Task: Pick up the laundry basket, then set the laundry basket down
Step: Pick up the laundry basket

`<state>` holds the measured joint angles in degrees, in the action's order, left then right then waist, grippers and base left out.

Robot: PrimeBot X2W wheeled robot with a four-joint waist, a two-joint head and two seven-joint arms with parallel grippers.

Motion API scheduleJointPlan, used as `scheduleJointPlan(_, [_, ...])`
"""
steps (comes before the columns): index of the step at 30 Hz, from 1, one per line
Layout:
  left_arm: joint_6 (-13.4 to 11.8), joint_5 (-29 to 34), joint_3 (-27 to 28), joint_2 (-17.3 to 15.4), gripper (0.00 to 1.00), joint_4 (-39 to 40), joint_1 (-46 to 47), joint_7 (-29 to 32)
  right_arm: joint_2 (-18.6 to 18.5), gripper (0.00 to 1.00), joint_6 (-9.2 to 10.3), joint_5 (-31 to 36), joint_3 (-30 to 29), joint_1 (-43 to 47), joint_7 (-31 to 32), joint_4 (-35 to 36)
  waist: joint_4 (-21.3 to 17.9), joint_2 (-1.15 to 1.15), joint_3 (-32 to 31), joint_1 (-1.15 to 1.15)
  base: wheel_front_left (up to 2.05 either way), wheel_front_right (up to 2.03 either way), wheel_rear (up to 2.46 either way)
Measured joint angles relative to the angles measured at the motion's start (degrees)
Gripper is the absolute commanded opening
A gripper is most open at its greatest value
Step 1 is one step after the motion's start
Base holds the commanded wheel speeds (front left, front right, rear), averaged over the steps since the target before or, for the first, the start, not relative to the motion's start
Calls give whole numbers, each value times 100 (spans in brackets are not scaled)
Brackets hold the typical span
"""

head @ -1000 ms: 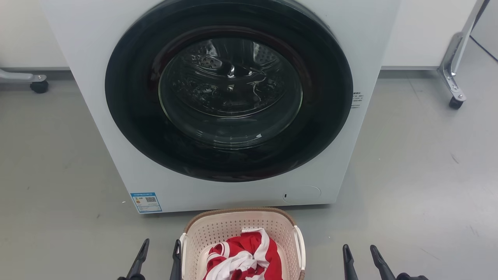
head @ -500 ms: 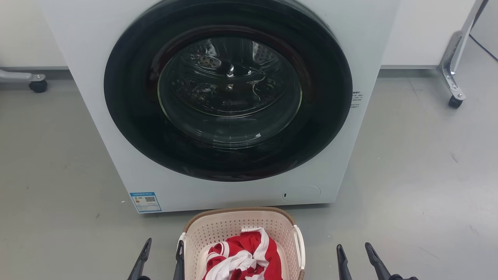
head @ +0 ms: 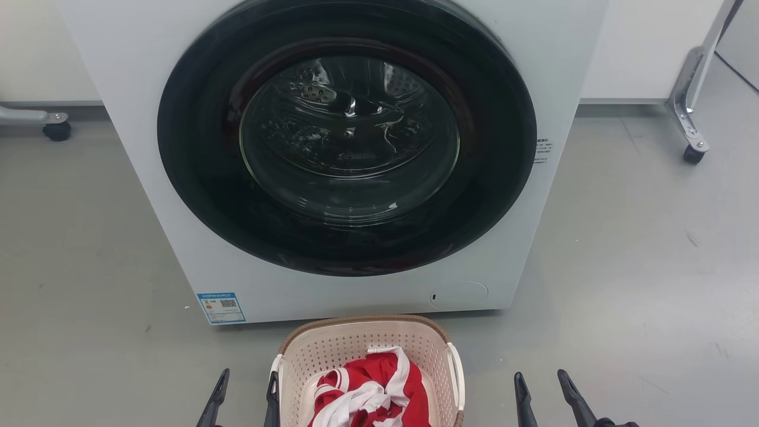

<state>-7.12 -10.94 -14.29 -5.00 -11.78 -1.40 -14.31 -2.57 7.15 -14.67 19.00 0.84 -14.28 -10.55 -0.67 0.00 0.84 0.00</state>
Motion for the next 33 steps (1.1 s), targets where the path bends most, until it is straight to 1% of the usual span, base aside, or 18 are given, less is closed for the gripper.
scheduleJointPlan(19, [0,1,27,26,100,-8,-22,0,0,100,0,-1,18,12,-1,37,1,0,36,0,0,0,0])
scheduleJointPlan(33, [0,9,52,38,100,57,37,0,-1,100,0,7,91,-75,-1,157,-19,0,555,0,0,0,0])
